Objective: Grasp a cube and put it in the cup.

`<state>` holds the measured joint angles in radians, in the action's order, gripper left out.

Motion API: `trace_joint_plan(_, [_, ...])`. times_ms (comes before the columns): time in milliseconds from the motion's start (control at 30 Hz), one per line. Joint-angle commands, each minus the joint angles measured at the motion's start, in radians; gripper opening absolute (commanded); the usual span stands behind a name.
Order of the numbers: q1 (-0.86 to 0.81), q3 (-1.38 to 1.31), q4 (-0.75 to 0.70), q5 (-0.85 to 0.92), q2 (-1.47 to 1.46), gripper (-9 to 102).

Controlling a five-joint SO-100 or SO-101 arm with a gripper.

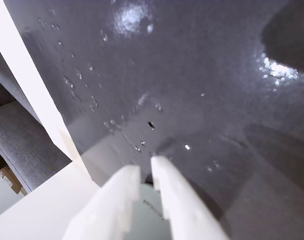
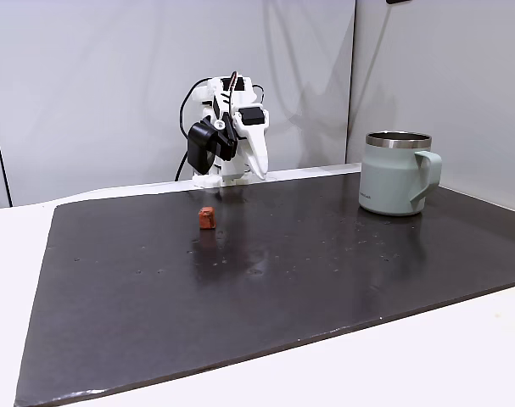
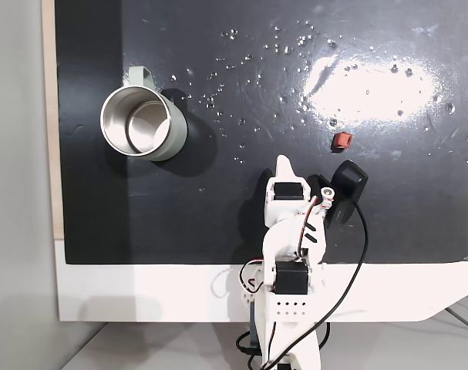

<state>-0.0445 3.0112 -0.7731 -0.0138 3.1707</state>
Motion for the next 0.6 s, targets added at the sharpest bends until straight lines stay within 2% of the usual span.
trace_joint_plan(0, [0.02, -0.006, 0.029, 0.009, 0.008, 0])
trace_joint_plan(567, [0.037, -0.006, 0.031, 0.035, 0.008, 0])
